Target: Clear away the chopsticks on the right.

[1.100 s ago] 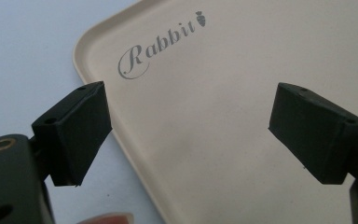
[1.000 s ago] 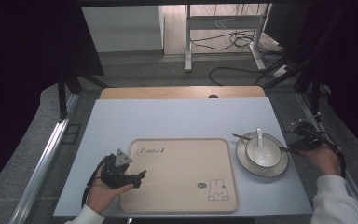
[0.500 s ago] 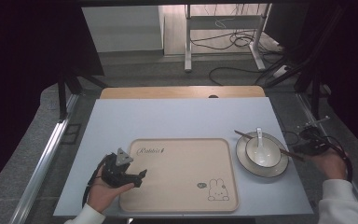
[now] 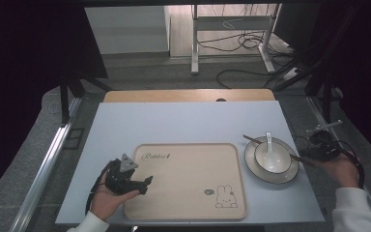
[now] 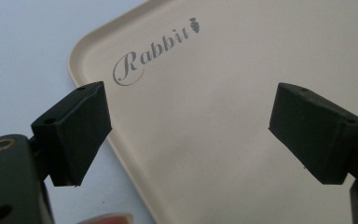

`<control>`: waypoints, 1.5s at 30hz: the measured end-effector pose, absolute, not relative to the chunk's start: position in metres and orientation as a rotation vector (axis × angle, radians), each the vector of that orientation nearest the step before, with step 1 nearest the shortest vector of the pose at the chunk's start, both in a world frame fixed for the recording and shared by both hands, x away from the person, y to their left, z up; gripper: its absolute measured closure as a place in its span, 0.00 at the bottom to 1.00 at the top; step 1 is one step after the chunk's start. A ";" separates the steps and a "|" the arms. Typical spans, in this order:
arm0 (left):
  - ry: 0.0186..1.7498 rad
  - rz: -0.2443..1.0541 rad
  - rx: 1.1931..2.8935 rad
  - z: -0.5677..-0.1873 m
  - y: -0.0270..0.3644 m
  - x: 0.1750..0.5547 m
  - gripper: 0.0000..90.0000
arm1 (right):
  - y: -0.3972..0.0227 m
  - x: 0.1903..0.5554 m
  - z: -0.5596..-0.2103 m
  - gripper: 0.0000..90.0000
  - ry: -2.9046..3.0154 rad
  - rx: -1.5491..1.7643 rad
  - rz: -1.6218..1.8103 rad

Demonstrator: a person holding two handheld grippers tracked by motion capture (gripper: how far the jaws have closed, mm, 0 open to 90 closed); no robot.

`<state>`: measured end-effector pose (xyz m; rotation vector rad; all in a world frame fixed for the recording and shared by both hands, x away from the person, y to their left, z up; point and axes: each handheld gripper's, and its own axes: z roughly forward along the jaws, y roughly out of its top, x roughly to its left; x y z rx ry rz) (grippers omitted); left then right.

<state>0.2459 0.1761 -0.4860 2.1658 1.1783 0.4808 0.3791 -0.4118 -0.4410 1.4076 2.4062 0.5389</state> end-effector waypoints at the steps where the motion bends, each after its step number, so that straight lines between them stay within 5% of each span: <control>1: 1.180 0.478 2.166 -0.486 0.176 0.246 0.14 | -0.411 0.380 -0.442 0.99 2.411 1.404 0.535; 39: 1.176 0.483 2.182 -0.488 0.178 0.246 0.14 | -0.398 0.383 -0.454 0.98 2.500 1.354 0.471; 42: 1.177 0.486 2.181 -0.487 0.179 0.246 0.14 | -0.399 0.382 -0.448 0.91 2.493 1.336 0.491; 45: 1.177 0.487 2.181 -0.488 0.179 0.246 0.14 | -0.405 0.379 -0.438 0.66 2.445 1.302 0.496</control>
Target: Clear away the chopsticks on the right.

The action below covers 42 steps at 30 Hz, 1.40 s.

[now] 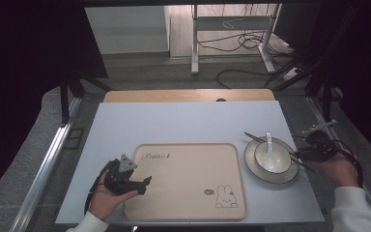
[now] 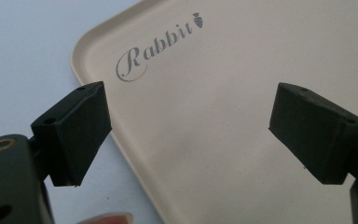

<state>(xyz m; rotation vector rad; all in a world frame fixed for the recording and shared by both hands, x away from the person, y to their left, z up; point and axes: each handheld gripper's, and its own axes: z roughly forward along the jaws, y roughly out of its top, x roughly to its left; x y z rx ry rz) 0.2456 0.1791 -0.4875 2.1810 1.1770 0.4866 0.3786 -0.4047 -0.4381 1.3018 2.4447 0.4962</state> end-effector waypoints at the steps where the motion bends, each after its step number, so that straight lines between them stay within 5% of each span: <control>1: 1.178 0.486 2.181 -0.488 0.179 0.245 0.14 | -0.407 0.378 -0.436 0.61 2.441 1.285 0.482; 12: 1.178 0.485 2.187 -0.488 0.178 0.246 0.14 | -0.430 0.376 -0.444 0.61 2.523 1.235 0.380; 29: 1.177 0.484 2.190 -0.489 0.179 0.246 0.14 | -0.420 0.382 -0.462 0.87 2.613 1.130 0.289; 42: 1.173 0.485 2.187 -0.489 0.179 0.246 0.14 | -0.418 0.380 -0.457 0.92 2.595 1.098 0.324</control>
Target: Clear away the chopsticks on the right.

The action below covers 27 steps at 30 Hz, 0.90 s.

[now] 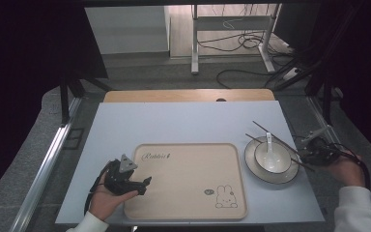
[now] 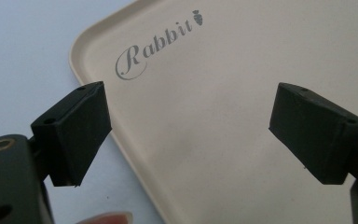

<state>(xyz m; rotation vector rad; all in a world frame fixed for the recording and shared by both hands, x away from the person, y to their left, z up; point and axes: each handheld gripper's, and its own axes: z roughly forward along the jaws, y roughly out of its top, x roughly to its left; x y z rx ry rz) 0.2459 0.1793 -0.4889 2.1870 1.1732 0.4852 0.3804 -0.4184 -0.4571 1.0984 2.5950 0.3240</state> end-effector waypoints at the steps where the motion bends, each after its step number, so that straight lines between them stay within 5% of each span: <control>1: 1.174 0.485 2.186 -0.489 0.179 0.246 0.14 | -0.419 0.380 -0.455 0.92 2.584 1.104 0.334; 11: 1.180 0.490 2.179 -0.488 0.181 0.246 0.14 | -0.418 0.370 -0.419 0.92 2.468 1.164 0.560; 27: 1.182 0.480 2.157 -0.486 0.183 0.246 0.14 | -0.354 0.339 -0.384 0.92 2.512 1.129 0.800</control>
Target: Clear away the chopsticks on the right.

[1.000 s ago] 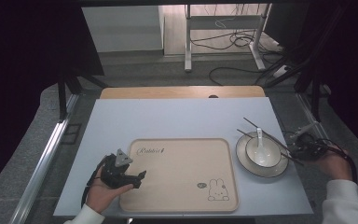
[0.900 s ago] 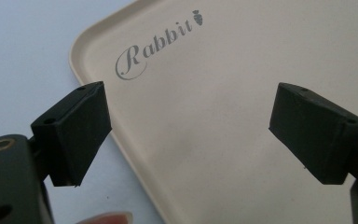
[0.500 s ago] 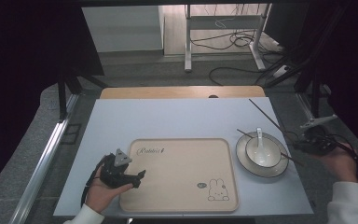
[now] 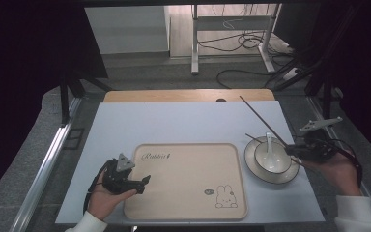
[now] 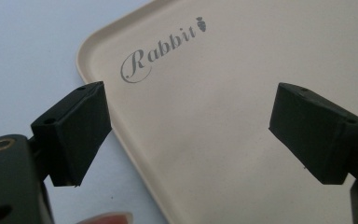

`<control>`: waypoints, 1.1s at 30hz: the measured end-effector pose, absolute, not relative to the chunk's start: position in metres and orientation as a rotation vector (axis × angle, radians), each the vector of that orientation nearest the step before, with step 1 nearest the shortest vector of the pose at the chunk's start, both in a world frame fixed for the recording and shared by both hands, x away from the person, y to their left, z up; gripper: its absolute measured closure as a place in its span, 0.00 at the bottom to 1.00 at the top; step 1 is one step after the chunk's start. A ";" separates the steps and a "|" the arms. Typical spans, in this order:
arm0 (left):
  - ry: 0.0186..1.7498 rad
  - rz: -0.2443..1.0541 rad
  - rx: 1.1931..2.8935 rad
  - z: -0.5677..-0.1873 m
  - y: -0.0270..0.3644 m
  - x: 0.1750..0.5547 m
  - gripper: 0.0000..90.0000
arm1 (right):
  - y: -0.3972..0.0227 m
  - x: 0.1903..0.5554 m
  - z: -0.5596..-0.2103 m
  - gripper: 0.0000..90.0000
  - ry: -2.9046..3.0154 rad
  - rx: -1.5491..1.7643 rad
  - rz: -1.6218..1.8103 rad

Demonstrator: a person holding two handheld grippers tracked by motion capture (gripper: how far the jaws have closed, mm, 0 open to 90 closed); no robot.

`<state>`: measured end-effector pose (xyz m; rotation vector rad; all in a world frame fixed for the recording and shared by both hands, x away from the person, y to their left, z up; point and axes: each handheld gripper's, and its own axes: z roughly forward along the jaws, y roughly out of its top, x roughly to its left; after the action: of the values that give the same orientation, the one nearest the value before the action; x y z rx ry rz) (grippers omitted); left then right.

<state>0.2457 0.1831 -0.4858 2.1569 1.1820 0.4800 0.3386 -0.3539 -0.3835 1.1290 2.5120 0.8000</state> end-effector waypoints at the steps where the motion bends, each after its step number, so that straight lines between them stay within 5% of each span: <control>1: 1.181 0.480 2.159 -0.486 0.183 0.246 0.14 | -0.350 0.337 -0.383 0.92 2.522 1.127 0.822; 19: 1.178 0.479 2.163 -0.486 0.182 0.245 0.14 | -0.266 0.305 -0.409 0.92 2.728 1.021 0.836; 33: 1.176 0.478 2.165 -0.487 0.182 0.245 0.14 | -0.215 0.292 -0.472 0.92 2.871 0.994 0.585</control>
<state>0.2452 0.1819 -0.4865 2.1650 1.1759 0.4775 0.2916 -0.2146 -0.4718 0.9943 2.8710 0.5855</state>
